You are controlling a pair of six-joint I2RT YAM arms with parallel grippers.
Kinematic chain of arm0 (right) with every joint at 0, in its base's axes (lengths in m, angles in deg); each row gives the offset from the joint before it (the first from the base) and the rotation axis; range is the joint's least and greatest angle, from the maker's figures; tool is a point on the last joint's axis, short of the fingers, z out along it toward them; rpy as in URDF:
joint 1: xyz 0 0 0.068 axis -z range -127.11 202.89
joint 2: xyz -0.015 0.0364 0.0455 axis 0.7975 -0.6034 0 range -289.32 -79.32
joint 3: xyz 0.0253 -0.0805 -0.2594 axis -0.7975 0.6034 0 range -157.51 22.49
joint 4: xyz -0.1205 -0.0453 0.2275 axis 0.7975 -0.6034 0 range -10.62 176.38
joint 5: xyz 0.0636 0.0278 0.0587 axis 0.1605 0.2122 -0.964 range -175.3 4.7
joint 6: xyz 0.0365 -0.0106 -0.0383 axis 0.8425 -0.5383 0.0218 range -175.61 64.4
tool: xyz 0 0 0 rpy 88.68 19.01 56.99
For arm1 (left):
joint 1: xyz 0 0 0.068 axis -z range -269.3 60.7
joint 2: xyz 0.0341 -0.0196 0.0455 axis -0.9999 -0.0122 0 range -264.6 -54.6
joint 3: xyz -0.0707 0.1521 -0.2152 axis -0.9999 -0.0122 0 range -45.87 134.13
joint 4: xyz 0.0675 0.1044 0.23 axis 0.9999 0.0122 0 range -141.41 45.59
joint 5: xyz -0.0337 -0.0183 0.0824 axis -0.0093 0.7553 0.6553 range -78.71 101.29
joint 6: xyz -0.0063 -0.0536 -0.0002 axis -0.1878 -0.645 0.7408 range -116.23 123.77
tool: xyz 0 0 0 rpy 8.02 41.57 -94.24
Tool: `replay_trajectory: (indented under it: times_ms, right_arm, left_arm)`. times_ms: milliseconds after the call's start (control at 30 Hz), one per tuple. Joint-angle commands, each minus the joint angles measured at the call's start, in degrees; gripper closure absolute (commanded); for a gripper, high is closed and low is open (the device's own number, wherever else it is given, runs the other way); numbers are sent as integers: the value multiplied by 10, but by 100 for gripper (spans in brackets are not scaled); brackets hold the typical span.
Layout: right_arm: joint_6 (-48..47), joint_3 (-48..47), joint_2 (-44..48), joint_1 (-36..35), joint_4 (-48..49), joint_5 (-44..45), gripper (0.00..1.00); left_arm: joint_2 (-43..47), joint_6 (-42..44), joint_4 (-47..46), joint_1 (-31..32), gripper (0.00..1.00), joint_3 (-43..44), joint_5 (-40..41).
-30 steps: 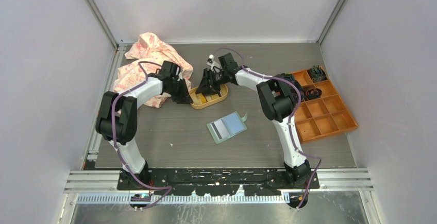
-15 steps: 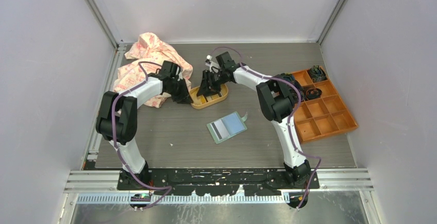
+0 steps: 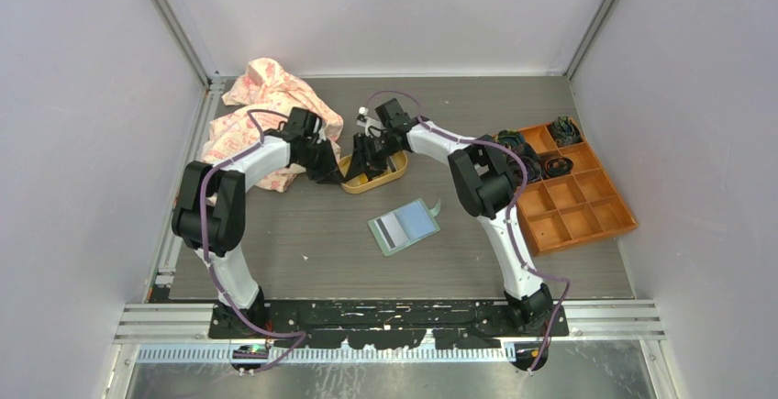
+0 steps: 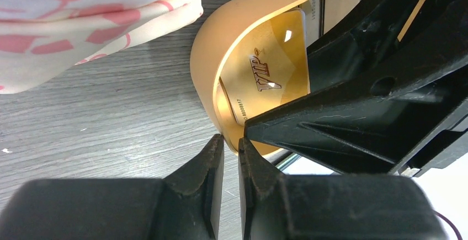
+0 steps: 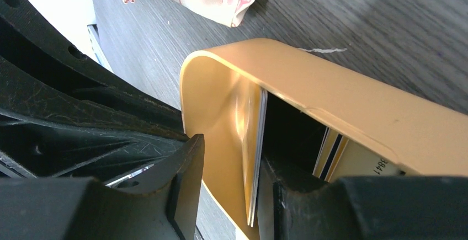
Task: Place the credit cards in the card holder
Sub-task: Pick up the credit card from the storage box.
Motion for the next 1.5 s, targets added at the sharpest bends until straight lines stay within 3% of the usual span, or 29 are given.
replay_trajectory:
  times_ms: [0, 433, 533, 933, 1467]
  right_arm:
    - [-21, -29, 2, -2, -15, 5, 59]
    - [-20, -29, 13, 21, -20, 0, 89]
    - [-11, -25, 15, 31, -16, -13, 93]
    - [17, -13, 20, 55, 9, -55, 84]
    - [23, -12, 16, 63, 8, -62, 76]
  left_arm:
    - [2, 1, -9, 3, 82, 23, -18]
    - [6, 6, -5, -1, 75, 27, -21]
    - [10, 6, -5, -7, 72, 28, -27]
    - [16, 6, -11, -24, 64, 30, -60]
    - [21, 8, -11, -28, 62, 32, -65]
